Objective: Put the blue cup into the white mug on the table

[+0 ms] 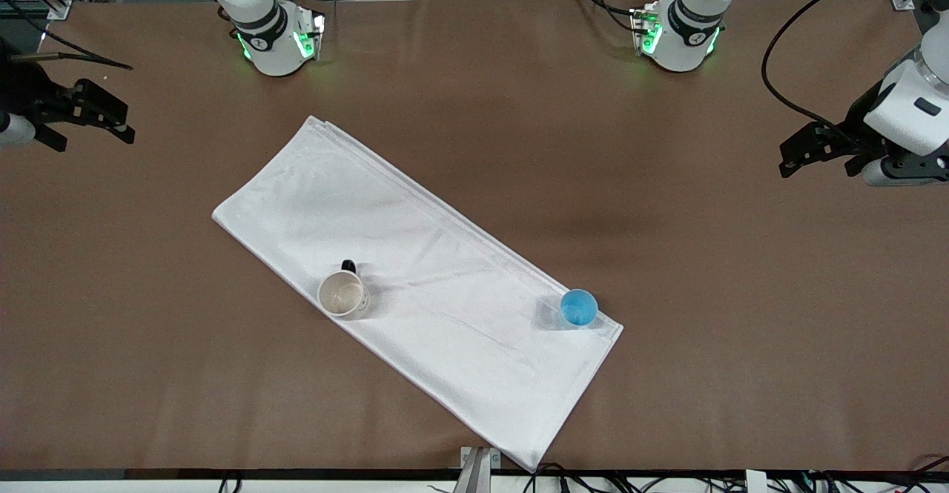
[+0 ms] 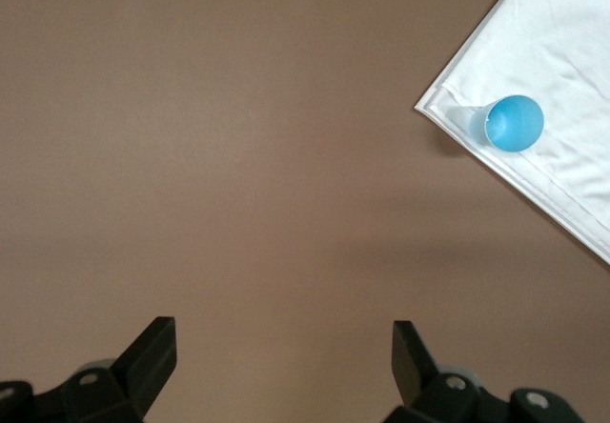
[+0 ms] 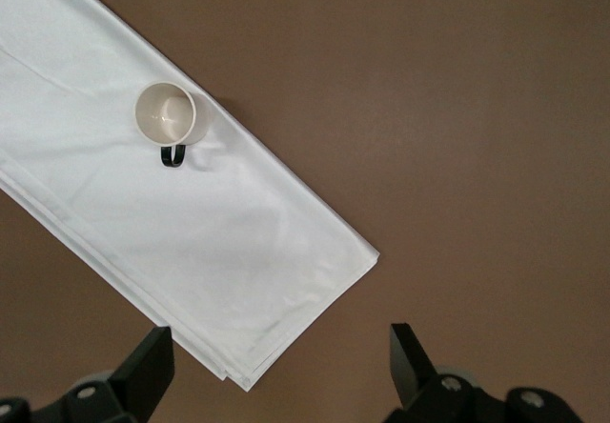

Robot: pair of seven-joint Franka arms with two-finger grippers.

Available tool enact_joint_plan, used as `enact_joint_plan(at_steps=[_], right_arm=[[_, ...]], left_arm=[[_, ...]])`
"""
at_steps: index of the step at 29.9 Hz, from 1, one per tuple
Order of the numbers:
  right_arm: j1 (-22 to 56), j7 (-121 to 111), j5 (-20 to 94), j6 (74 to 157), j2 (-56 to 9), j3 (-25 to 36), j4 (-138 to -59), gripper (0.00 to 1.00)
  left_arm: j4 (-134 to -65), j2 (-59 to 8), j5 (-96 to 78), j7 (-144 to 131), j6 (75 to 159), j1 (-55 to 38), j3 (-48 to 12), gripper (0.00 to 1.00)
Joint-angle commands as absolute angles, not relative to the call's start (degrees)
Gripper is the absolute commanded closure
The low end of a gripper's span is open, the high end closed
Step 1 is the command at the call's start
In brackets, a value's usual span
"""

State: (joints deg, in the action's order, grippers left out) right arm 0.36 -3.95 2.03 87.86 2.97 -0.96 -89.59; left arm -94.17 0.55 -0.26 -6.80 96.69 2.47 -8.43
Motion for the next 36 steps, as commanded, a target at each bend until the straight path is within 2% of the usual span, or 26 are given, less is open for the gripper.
enact_joint_plan(at_steps=[1, 10, 23, 36], right_arm=[[-0.62, -4.92, 3.25, 87.28, 3.52, -1.05, -89.91, 0.00], [-0.53, -4.92, 3.25, 87.01, 3.60, -1.14, -90.18, 0.00], [0.26, -4.83, 3.25, 88.41, 3.52, -1.49, -93.16, 0.00], [5.35, 0.78, 3.34, 100.27, 3.69, -1.49, -103.61, 0.00]], left_arm=[[-93.78, 1.05, 0.44, -5.54, 95.62, 2.72, -8.61, 0.00], [-92.99, 0.09, 0.44, -5.80, 95.62, 2.55, -8.96, 0.00], [-91.49, -5.18, 0.44, -6.68, 95.80, 2.11, -9.05, 0.00], [-84.46, -19.33, 0.26, -8.96, 99.05, -2.98, -9.32, 0.00]])
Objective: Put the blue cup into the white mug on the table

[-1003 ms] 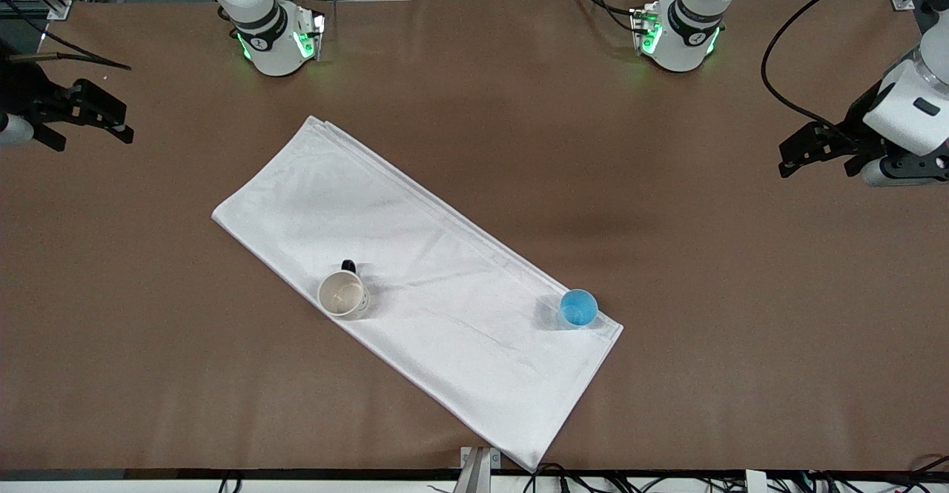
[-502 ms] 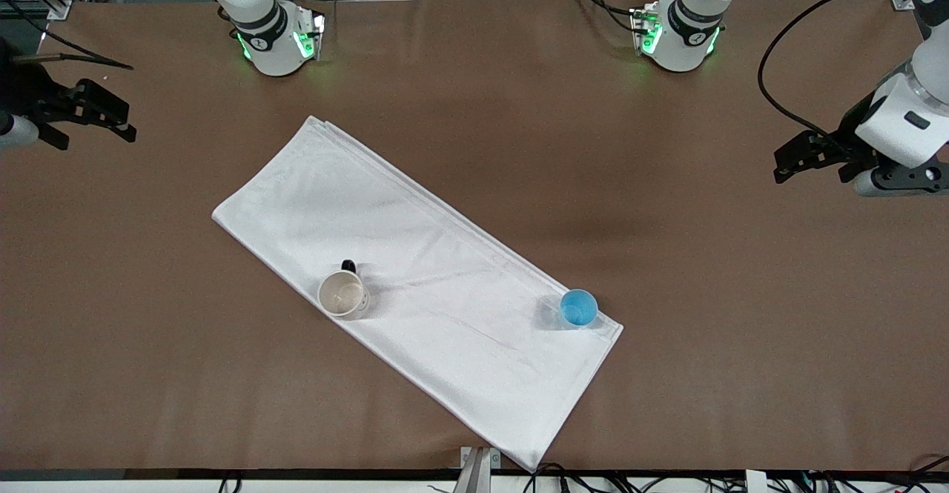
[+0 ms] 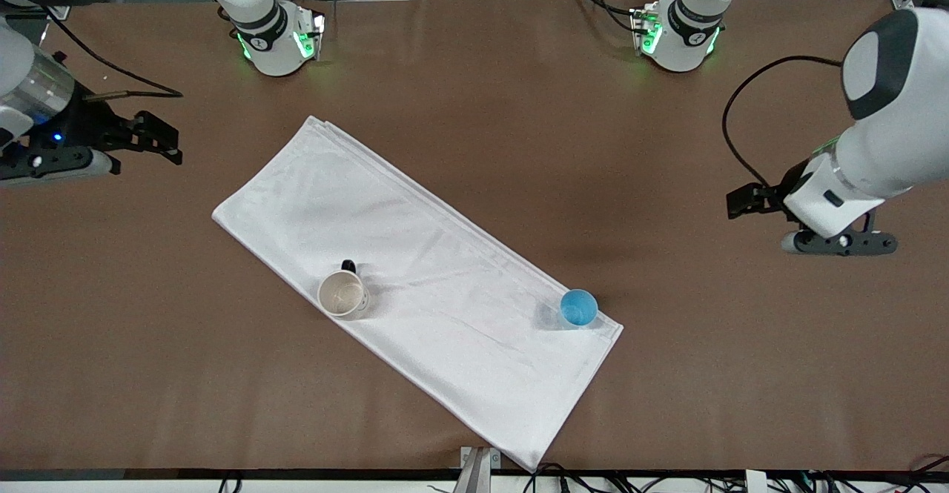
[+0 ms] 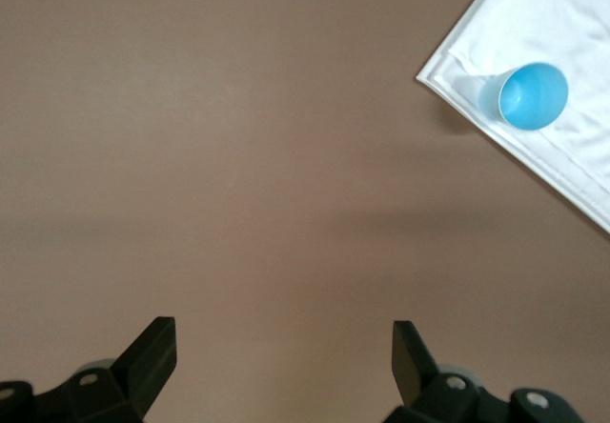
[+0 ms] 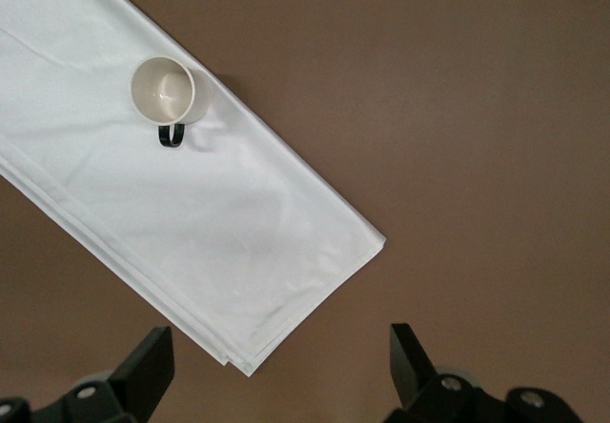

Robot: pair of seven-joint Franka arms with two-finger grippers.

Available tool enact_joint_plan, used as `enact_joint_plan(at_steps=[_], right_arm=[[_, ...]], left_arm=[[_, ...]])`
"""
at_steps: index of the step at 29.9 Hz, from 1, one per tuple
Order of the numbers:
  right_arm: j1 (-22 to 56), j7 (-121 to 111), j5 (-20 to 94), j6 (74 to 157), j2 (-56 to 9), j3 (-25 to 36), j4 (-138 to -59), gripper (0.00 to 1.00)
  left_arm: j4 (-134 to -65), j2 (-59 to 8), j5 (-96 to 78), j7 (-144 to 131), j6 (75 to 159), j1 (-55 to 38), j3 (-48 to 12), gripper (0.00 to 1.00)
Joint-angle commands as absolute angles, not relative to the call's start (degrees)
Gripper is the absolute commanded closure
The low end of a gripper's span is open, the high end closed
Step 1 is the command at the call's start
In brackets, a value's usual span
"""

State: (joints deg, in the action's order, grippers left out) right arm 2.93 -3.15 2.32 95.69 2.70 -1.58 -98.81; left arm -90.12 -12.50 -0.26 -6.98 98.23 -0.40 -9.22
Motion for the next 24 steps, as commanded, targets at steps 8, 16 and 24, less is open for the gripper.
enact_joint_plan(at_steps=[8, 16, 24], right_arm=[[9.05, 3.51, 3.34, 110.55, 3.17, -1.49, -112.31, 0.00], [14.06, 10.98, 3.25, 123.48, -0.87, -1.41, -119.71, 0.00], [18.19, 17.57, 3.08, 131.91, -8.34, -1.41, -119.44, 0.00]], left_arm=[[-84.29, -25.66, 0.18, -12.91, 106.51, -5.97, -9.23, 0.00], [-84.29, -30.93, 0.00, -20.29, 113.63, -8.70, -9.32, 0.00], [-84.29, -35.15, -0.18, -23.90, 117.86, -10.81, -9.32, 0.00]])
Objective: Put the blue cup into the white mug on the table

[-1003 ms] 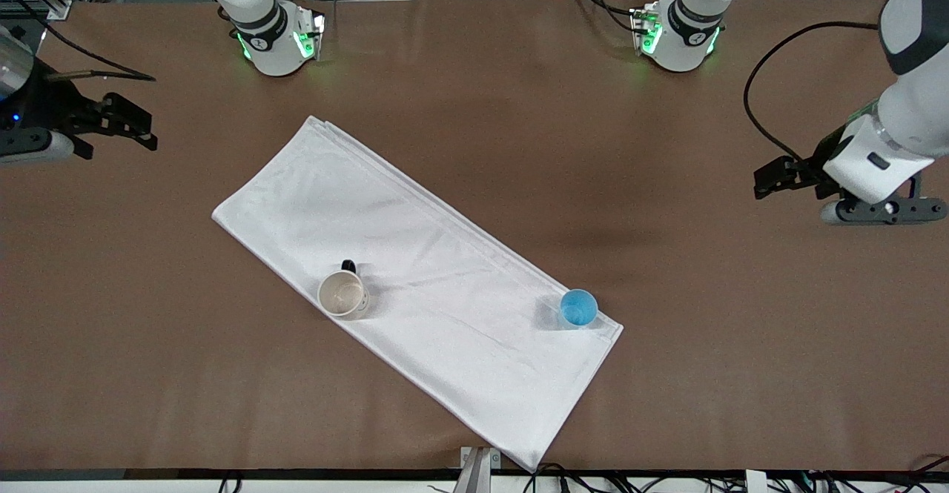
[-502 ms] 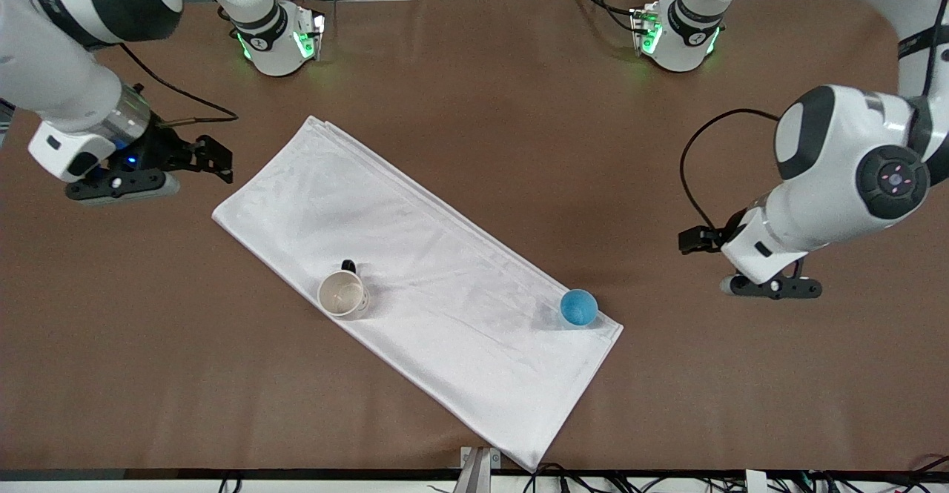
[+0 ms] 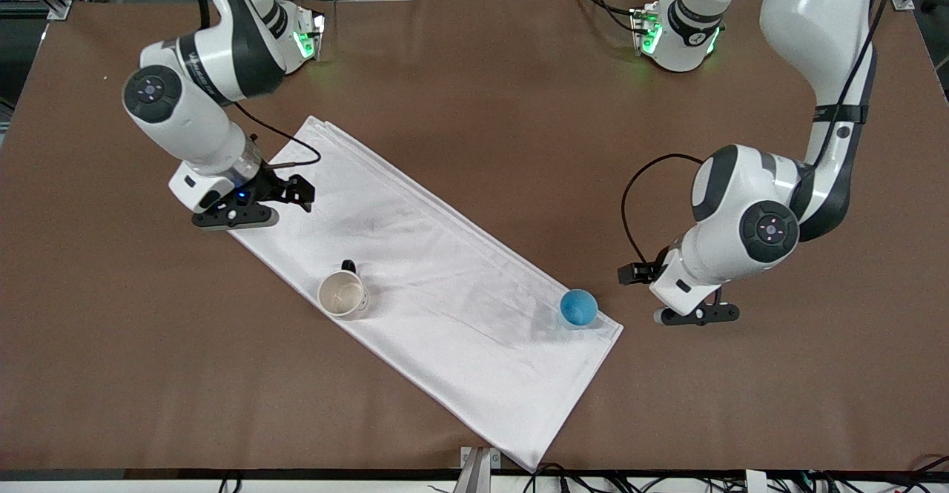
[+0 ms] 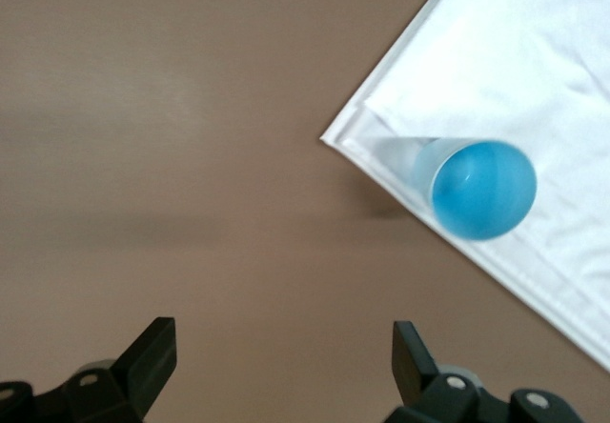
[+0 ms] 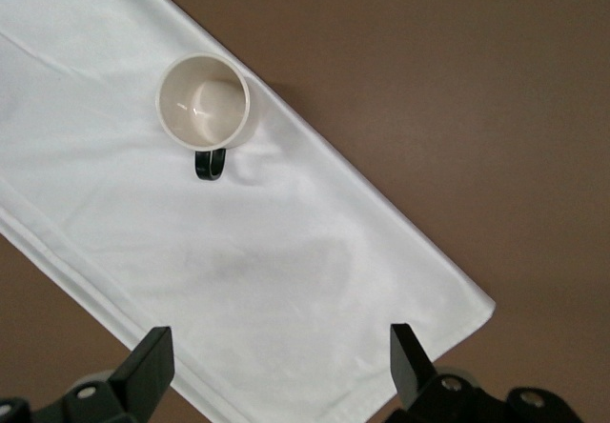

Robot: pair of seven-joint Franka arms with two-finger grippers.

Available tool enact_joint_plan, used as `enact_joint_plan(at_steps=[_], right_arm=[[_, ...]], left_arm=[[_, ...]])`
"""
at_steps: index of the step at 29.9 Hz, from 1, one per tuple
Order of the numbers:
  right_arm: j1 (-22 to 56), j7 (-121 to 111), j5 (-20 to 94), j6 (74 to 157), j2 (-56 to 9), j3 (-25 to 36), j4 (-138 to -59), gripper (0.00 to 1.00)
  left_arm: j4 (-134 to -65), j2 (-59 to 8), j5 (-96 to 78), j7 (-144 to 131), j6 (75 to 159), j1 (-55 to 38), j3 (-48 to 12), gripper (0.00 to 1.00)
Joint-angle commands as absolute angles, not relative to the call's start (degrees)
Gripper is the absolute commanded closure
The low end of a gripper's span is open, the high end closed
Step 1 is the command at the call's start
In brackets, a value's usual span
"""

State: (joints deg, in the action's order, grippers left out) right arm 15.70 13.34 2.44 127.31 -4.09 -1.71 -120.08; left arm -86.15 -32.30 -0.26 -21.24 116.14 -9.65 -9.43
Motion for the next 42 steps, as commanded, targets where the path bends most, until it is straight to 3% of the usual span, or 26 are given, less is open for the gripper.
enact_joint_plan(at_steps=[1, 8, 16, 29, 33, 39, 40, 42], right_arm=[[18.54, 17.93, 2.90, 133.14, -9.39, -1.41, -119.27, 0.00], [18.72, 19.42, 2.90, 140.88, -16.08, -1.41, -117.78, 0.02], [20.21, 22.06, 2.11, 141.68, -22.05, -1.23, -113.30, 0.02], [21.01, 22.06, -2.28, 145.63, -28.12, -1.05, -110.74, 0.14], [21.01, 22.06, -3.51, 145.46, -29.35, -1.05, -108.99, 0.21], [21.01, 21.97, -5.01, 145.46, -30.23, -1.05, -107.84, 0.54], [21.01, 21.89, -5.10, 145.46, -30.32, -1.05, -107.84, 0.59], [21.01, 21.88, -5.10, 145.46, -30.41, -1.05, -107.75, 0.75]], left_arm=[[-84.29, -35.59, -0.18, -24.08, 118.21, -10.98, -9.32, 0.00], [-84.29, -38.14, -0.09, -26.36, 121.55, -12.48, -9.23, 0.00], [-84.29, -39.81, -0.26, -26.98, 125.33, -13.09, -9.32, 0.00], [-84.29, -43.15, -0.35, -28.92, 134.29, -13.97, -9.32, 0.00], [-84.29, -43.94, -0.35, -29.00, 135.70, -14.06, -9.32, 0.00], [-84.29, -45.35, -0.35, -30.49, 138.69, -14.41, -9.32, 0.00], [-84.29, -45.35, -0.44, -31.11, 138.78, -14.41, -9.32, 0.19], [-84.37, -45.44, -0.61, -33.73, 138.78, -14.41, -9.32, 0.67]])
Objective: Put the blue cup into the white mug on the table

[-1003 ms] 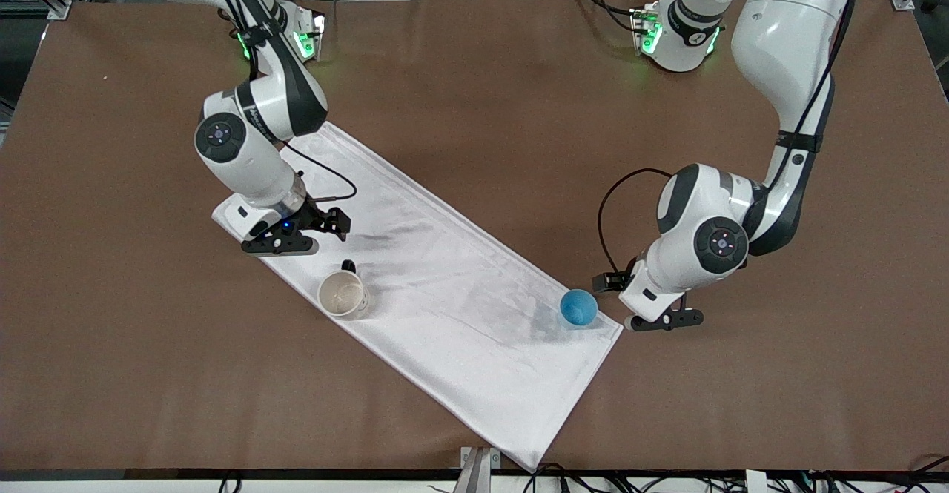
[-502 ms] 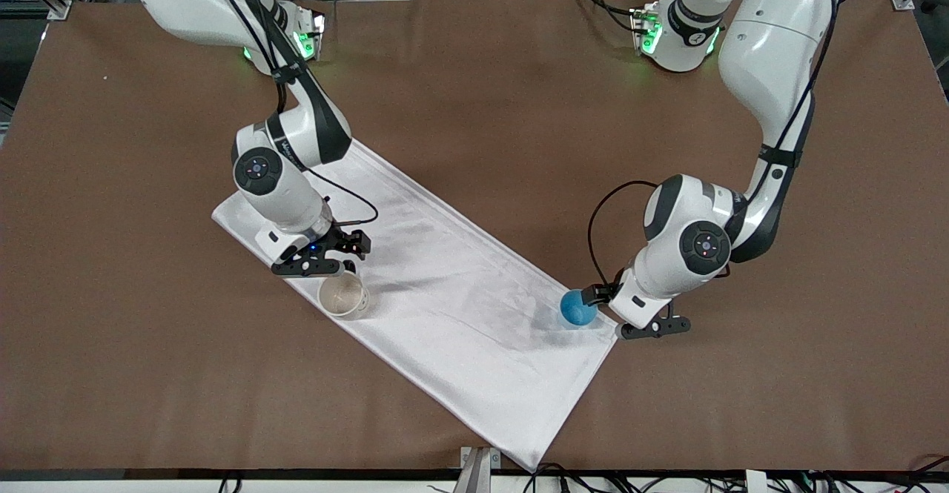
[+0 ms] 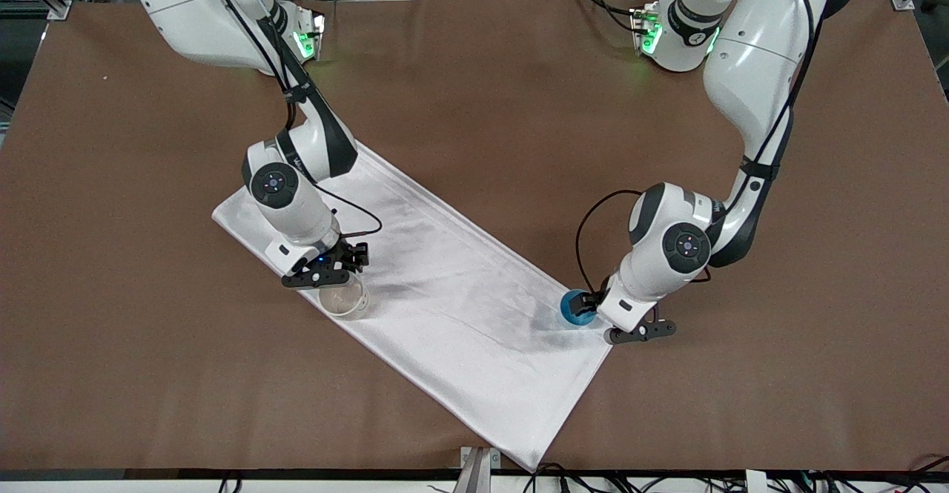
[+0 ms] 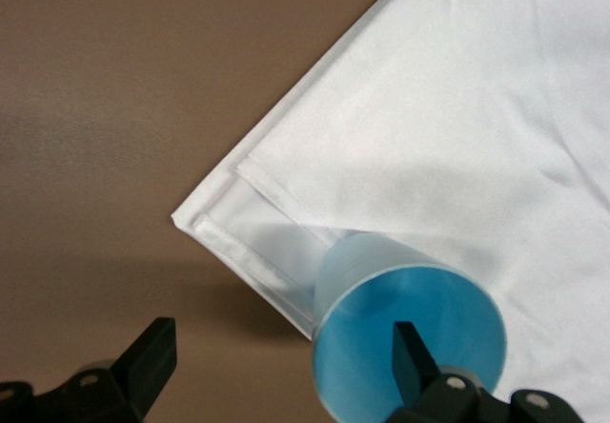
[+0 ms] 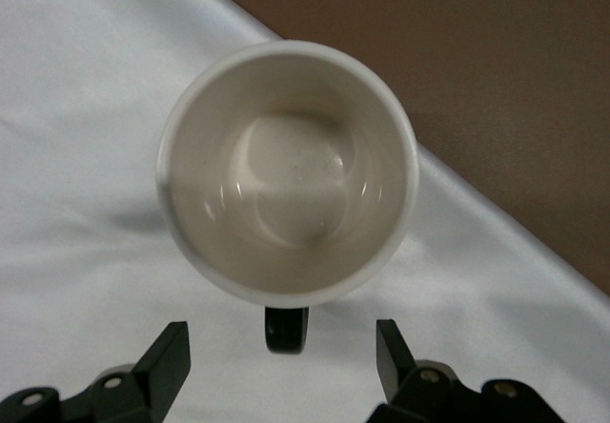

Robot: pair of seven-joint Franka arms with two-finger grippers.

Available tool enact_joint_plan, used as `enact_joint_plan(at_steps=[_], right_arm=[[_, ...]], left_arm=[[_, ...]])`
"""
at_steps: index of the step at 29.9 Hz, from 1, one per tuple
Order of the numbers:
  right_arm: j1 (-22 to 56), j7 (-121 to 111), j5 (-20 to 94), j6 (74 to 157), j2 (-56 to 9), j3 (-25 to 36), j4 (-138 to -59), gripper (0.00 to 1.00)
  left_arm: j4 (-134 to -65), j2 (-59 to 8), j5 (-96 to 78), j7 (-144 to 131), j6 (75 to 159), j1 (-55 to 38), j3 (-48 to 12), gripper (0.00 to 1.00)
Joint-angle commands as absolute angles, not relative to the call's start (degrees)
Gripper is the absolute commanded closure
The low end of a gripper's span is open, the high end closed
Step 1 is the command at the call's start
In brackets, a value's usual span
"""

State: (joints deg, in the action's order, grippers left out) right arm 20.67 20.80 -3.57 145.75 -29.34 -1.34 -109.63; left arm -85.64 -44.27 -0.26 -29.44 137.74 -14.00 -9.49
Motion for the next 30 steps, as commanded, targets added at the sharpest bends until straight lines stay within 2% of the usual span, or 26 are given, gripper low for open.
enact_joint_plan(at_steps=[1, 2, 4, 15, 25, 30], right_arm=[[21.09, 21.88, -5.10, 145.37, -30.41, -1.05, -107.75, 0.84], [21.01, 21.88, -5.10, 145.37, -30.41, -1.05, -107.75, 0.92], [21.09, 21.80, -5.18, 145.37, -30.32, -1.06, -107.67, 1.00], [22.58, 22.15, -4.92, 142.83, -29.36, -1.23, -105.65, 1.00], [30.31, 32.86, -5.10, 132.28, -30.14, -1.23, -96.60, 1.00], [35.24, 39.45, -5.01, 131.57, -30.85, -1.23, -94.05, 1.00]], left_arm=[[-84.37, -45.53, -0.79, -35.40, 138.78, -14.50, -9.32, 0.88], [-84.46, -45.53, -0.79, -36.99, 138.78, -14.59, -9.32, 1.00], [-84.46, -45.61, -0.44, -37.97, 138.95, -15.38, -9.32, 1.00], [-84.37, -45.62, -0.35, -37.97, 139.13, -15.47, -9.14, 1.00], [-84.55, -43.34, -0.18, -38.58, 138.34, -15.29, -9.05, 1.00], [-84.81, -41.14, 0.09, -38.50, 130.53, -15.38, -9.05, 1.00]])
